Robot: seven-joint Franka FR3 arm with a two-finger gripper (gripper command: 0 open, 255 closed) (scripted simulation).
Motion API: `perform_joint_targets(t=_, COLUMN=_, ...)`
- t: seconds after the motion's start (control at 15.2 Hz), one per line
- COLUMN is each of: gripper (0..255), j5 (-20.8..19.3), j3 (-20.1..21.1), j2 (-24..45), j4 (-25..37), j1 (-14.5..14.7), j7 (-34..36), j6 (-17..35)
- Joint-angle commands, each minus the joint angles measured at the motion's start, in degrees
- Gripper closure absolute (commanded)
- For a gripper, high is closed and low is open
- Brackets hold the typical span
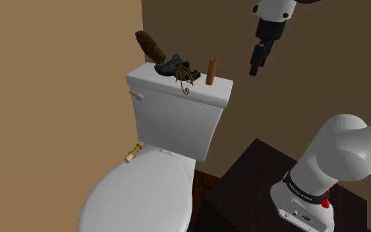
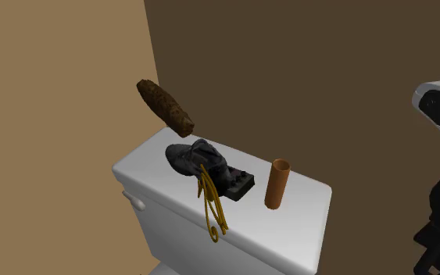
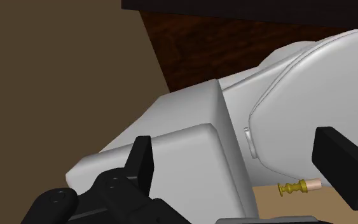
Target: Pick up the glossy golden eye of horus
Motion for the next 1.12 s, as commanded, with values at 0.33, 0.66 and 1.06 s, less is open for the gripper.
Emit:
perform_joint_targets(t=0.33, gripper=0, j5=4.5, j3=0.7, j2=9.6, j4=3.9, j1=0.3, j7=5.6, j6=6.0)
perform_joint_targets(t=0.66, gripper=0, j5=8.7, j3=1.0, j2=19.5, j4=9.4, j1=0.6, j7=10.2, j6=11.1)
perform_joint_targets(t=1.06, gripper=0, j5=13.6, j3=1.0, j2=31.6, j4=18.4, j1=0.8, j7=14.6, j6=15.6)
